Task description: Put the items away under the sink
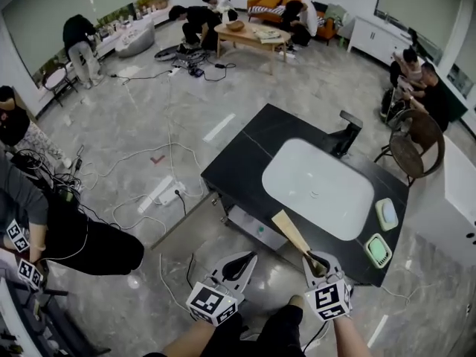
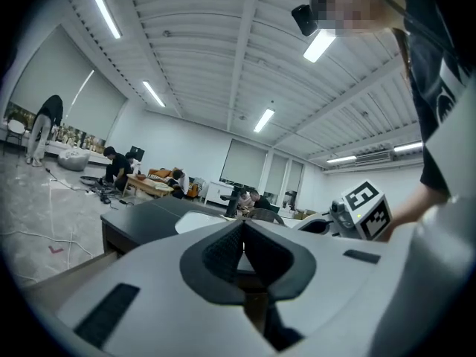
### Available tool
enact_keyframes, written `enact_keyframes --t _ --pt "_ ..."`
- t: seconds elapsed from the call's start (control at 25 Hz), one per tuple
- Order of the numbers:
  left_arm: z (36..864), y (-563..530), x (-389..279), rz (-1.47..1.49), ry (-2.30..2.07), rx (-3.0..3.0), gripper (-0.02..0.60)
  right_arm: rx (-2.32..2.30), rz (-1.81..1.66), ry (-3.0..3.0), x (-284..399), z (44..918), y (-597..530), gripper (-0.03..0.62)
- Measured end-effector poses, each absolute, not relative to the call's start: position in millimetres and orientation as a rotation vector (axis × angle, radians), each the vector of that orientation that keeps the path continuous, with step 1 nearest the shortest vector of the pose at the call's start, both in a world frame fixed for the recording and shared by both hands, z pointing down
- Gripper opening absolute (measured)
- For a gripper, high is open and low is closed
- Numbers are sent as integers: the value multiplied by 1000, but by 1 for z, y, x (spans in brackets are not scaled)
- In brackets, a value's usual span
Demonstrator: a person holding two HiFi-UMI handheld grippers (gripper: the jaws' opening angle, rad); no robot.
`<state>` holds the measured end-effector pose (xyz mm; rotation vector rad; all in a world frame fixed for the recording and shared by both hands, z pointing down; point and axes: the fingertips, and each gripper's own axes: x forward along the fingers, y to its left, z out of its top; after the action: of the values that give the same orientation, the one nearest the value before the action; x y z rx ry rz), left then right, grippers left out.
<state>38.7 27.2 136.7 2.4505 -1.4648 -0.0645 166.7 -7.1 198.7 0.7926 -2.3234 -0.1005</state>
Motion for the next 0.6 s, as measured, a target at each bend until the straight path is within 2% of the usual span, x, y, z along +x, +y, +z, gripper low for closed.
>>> enact_keyframes --t 0.32,0.6 --pt "139 37 -26 -97 -1432 2479 6 792 -122 -2297 98 195 22 46" --pt "151 47 -55 -83 -1377 2486 6 800 -120 -2285 61 199 40 46"
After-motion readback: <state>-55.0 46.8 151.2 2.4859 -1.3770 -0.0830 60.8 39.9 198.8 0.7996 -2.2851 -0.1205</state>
